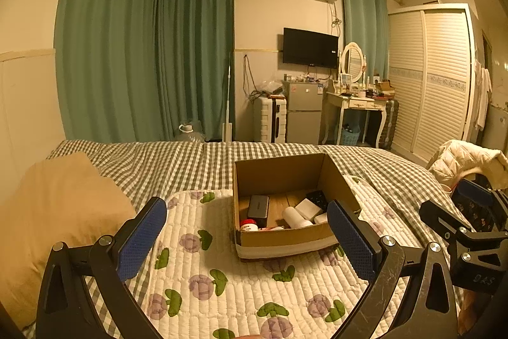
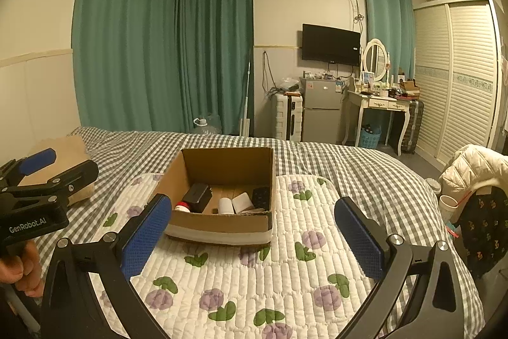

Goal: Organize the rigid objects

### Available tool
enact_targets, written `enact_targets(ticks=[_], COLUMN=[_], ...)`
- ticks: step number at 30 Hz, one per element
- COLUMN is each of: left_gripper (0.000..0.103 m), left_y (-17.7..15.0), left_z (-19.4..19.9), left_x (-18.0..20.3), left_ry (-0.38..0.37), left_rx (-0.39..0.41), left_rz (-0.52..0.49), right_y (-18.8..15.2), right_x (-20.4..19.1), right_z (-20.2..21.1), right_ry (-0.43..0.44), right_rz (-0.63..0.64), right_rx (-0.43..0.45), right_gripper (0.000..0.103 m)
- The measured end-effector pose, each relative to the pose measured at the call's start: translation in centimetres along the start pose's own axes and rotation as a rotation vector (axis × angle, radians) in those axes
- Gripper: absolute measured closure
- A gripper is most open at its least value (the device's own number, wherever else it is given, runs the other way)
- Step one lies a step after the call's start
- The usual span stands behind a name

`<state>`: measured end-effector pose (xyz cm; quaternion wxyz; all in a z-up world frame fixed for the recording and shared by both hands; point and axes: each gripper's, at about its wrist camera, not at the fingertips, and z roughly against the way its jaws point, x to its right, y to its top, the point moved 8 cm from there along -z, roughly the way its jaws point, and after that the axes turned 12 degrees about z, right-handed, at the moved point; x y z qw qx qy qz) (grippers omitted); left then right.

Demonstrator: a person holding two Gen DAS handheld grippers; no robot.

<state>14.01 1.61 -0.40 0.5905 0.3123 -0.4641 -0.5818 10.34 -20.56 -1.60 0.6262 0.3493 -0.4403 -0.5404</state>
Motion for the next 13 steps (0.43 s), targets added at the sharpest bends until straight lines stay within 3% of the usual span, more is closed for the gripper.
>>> enact_targets(ticks=[13], left_gripper=[0.0], left_y=[-0.4], left_z=[-0.2], left_x=[0.12], left_ry=[0.015], left_rx=[-0.016], left_rz=[-0.022], right_y=[-0.46], right_x=[0.08], right_z=[-0.24], right_ry=[-0.008], right_rz=[0.0], right_rx=[-0.006], right_gripper=[0.0])
